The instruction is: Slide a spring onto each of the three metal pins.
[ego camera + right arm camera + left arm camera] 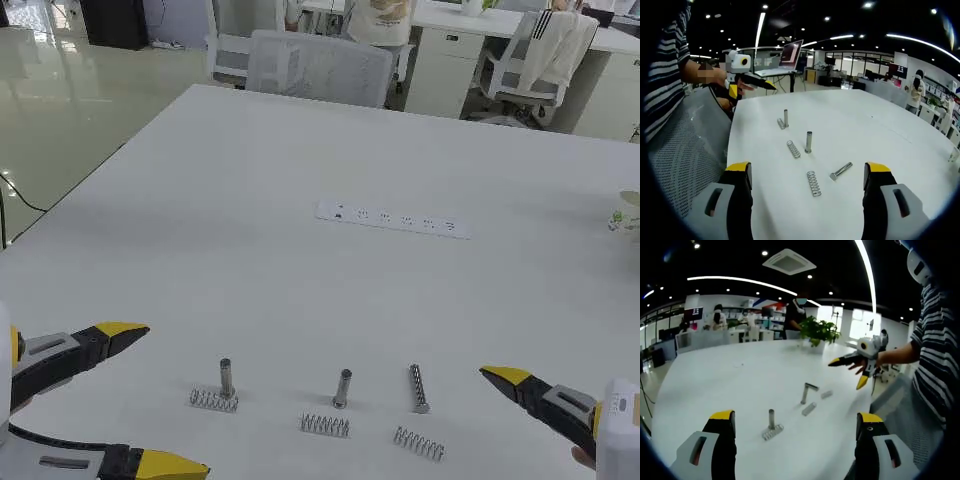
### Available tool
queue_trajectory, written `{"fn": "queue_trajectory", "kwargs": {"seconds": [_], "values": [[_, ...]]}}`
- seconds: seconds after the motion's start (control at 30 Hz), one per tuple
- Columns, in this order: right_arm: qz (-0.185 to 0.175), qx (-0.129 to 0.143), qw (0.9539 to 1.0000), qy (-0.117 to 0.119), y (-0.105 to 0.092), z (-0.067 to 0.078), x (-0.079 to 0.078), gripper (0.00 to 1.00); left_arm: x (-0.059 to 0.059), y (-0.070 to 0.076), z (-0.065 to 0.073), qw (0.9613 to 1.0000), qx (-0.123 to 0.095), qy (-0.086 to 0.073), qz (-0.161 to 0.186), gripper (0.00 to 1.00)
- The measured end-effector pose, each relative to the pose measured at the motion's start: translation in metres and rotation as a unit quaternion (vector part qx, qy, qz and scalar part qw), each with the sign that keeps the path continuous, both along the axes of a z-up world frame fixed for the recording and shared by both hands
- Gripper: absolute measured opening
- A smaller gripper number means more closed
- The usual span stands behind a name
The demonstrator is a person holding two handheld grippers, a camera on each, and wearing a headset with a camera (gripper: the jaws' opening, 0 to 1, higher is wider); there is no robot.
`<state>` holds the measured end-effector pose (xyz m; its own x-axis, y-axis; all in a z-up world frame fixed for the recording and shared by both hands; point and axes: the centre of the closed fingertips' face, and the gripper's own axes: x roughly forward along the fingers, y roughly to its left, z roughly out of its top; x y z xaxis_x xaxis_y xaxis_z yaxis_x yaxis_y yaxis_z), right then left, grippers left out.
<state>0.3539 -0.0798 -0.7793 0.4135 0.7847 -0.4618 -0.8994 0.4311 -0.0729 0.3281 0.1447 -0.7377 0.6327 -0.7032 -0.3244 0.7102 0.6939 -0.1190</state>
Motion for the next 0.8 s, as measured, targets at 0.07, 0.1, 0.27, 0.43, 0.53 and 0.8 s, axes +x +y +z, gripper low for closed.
{"fn": "queue_trajectory", "kwargs": {"seconds": [0.07, 0.1, 0.27, 0.43, 0.53, 0.8], "values": [[0.002, -0.002, 1.0000, 0.000, 0.0008, -0.0008, -0.0001, 0.92, 0.0003, -0.0001, 0.0007, 1.0000, -0.001, 0.001, -0.001, 0.98], [0.004, -0.004, 1.0000, 0.000, 0.0017, -0.0012, -0.0004, 0.92, 0.0006, 0.0000, 0.0009, 1.0000, 0.000, 0.000, -0.001, 0.98], [0.007, -0.004, 1.0000, -0.002, 0.0044, -0.0008, 0.0001, 0.92, 0.0000, -0.0004, 0.0004, 1.0000, 0.001, 0.001, -0.003, 0.98], [0.008, -0.005, 1.0000, -0.001, 0.0056, -0.0012, -0.0006, 0.92, -0.0003, 0.0007, -0.0005, 1.0000, 0.004, 0.002, -0.003, 0.98], [0.007, -0.006, 1.0000, 0.000, 0.0045, -0.0020, -0.0008, 0.92, 0.0004, 0.0015, 0.0000, 1.0000, 0.003, 0.002, -0.001, 0.98], [0.004, -0.006, 1.0000, -0.001, 0.0025, -0.0011, -0.0009, 0.92, 0.0015, 0.0013, 0.0004, 1.0000, 0.003, 0.000, -0.001, 0.98]]}}
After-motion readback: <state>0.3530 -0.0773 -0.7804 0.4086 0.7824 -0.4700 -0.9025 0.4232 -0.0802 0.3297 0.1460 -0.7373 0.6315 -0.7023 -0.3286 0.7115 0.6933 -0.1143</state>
